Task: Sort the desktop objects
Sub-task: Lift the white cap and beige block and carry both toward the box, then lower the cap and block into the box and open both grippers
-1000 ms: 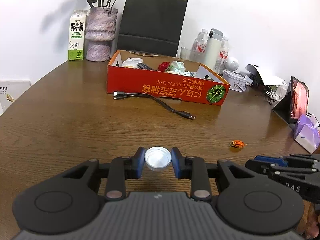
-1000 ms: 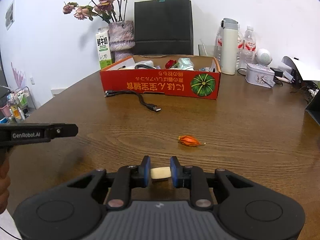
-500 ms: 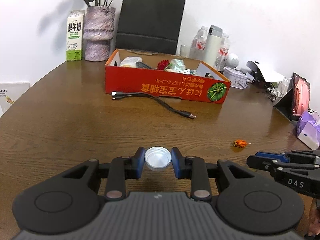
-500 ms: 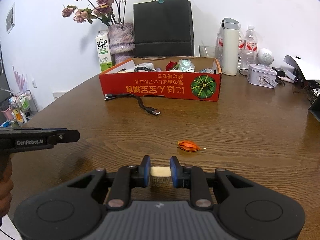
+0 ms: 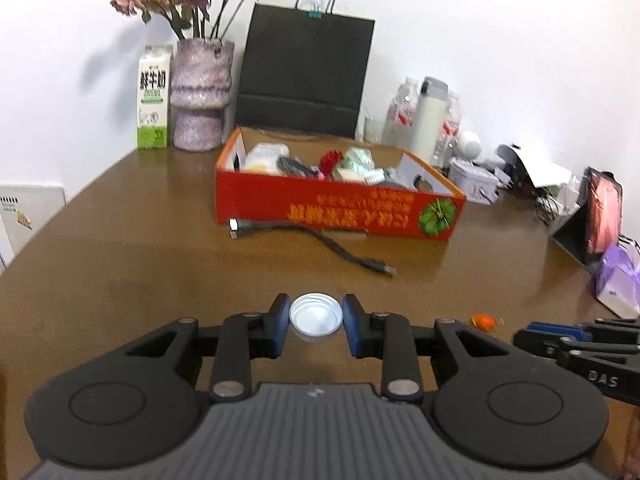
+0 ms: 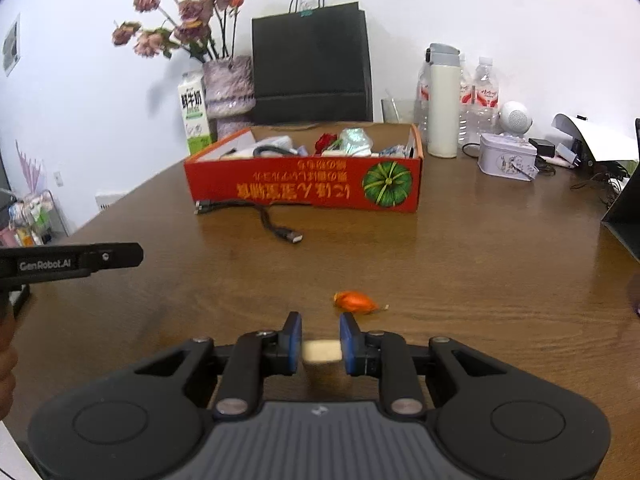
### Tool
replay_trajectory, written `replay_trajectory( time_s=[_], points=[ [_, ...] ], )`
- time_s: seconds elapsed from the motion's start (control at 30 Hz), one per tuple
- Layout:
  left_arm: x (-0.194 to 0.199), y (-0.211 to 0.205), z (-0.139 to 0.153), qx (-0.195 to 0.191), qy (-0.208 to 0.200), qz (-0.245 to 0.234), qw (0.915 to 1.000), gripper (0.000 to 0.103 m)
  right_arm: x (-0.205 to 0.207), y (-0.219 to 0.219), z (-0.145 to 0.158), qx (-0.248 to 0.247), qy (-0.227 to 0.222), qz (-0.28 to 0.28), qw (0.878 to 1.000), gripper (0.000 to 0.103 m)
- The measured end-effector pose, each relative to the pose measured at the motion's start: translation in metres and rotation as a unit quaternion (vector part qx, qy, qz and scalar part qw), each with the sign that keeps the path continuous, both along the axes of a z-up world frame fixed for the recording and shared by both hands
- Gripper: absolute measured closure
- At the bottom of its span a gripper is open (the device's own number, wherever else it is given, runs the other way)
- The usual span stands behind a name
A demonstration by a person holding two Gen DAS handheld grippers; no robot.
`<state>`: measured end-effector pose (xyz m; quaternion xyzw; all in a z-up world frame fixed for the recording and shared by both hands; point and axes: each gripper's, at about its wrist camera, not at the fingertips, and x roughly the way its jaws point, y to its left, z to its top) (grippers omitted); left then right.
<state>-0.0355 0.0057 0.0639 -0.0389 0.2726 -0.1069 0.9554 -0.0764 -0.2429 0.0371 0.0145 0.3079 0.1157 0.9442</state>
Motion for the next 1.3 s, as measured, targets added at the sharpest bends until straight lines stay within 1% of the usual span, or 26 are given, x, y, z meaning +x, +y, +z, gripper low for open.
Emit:
replay_trajectory(
  time_s=[0.1,0.2,0.3,0.37,0.4,0.47,0.5,0.53,0.57,0.63,0.67,0.7,0.77,0.8,0.87,0.93,1.0,1.03,1.07,1.1,1.13,1.17,1.2,1.27,1.3],
  points=[
    [0.019,0.002,0.012,-0.01,-0.012,0.004,0.9999,0.074,0.012,-0.002,0.009,-0.002,-0.007,0.001,1.0,0.088],
    [0.044,0.002,0.024,-0.013,-0.02,0.007,0.9997,0.074,0.027,-0.005,0.018,0.002,-0.02,0.0,1.0,0.094],
    [0.066,0.001,0.033,-0.013,-0.024,0.008,0.9996,0.074,0.043,-0.008,0.028,0.003,-0.032,0.003,0.999,0.094],
    [0.071,0.001,0.035,-0.017,-0.028,0.007,0.9994,0.074,0.05,-0.014,0.035,-0.001,-0.031,0.009,0.999,0.094],
    [0.071,0.001,0.033,-0.02,-0.026,0.005,0.9995,0.074,0.049,-0.02,0.036,-0.001,-0.027,0.016,1.0,0.091],
    [0.069,0.001,0.024,-0.025,-0.018,-0.003,0.9995,0.074,0.042,-0.029,0.032,-0.012,-0.01,0.024,1.0,0.084],
    [0.067,0.001,0.019,-0.025,-0.013,-0.005,0.9996,0.074,0.035,-0.032,0.027,-0.013,0.005,0.024,1.0,0.065],
    [0.064,0.0,0.012,-0.025,-0.004,-0.009,0.9996,0.074,0.027,-0.033,0.021,-0.004,0.019,0.022,1.0,0.041],
    [0.06,-0.001,0.007,-0.024,0.003,-0.012,0.9996,0.074,0.02,-0.033,0.014,0.006,0.027,0.026,0.999,0.036],
    [0.055,-0.002,-0.001,-0.027,0.018,-0.015,0.9994,0.074,0.004,-0.025,0.001,0.016,0.039,0.042,0.998,0.041],
    [0.052,-0.002,-0.004,-0.029,0.023,-0.02,0.9991,0.074,-0.002,-0.021,-0.006,0.018,0.038,0.042,0.998,0.041],
    [0.051,-0.004,-0.006,-0.029,0.026,-0.024,0.9989,0.074,-0.004,-0.017,-0.011,0.02,0.034,0.04,0.998,0.045],
    [0.048,-0.007,-0.007,-0.024,0.027,-0.026,0.999,0.074,0.003,-0.01,-0.022,0.005,0.038,0.023,0.999,0.075],
    [0.046,-0.008,-0.006,-0.02,0.024,-0.024,0.9992,0.074,0.008,-0.007,-0.027,0.001,0.045,0.019,0.999,0.083],
    [0.041,-0.006,-0.001,-0.02,0.013,-0.024,0.9994,0.074,0.013,-0.006,-0.028,0.005,0.045,0.019,0.999,0.084],
    [0.047,-0.009,0.006,-0.014,0.005,-0.025,0.9996,0.074,0.015,-0.007,-0.021,0.014,0.029,0.024,0.999,0.084],
    [0.069,-0.02,0.015,0.001,0.002,-0.043,0.9991,0.074,0.032,-0.009,-0.004,0.022,0.017,0.029,0.999,0.084],
    [0.086,-0.027,0.022,0.006,-0.001,-0.05,0.9987,0.074,0.044,-0.011,0.007,0.022,0.003,0.032,0.999,0.084],
    [0.103,-0.033,0.03,0.007,-0.003,-0.06,0.9981,0.074,0.061,-0.014,0.022,0.022,-0.022,0.035,0.999,0.084],
    [0.12,-0.038,0.037,0.005,-0.006,-0.068,0.9976,0.074,0.079,-0.014,0.035,0.019,-0.036,0.038,0.998,0.084],
    [0.138,-0.045,0.043,0.008,-0.01,-0.072,0.9973,0.074,0.102,-0.014,0.047,0.022,-0.038,0.037,0.998,0.084],
    [0.161,-0.053,0.048,0.022,-0.011,-0.074,0.9969,0.074,0.131,-0.015,0.058,0.033,-0.032,0.036,0.998,0.084],
    [0.186,-0.06,0.049,0.031,-0.001,-0.076,0.9967,0.074,0.161,-0.013,0.065,0.044,-0.011,0.047,0.998,0.084],
    [0.227,-0.071,0.039,0.042,0.037,-0.093,0.9941,0.074,0.219,-0.004,0.069,0.071,0.028,0.053,0.996,0.084],
    [0.242,-0.075,0.032,0.049,0.05,-0.091,0.9934,0.073,0.245,0.004,0.067,0.063,0.051,0.06,0.995,0.084]
  ],
)
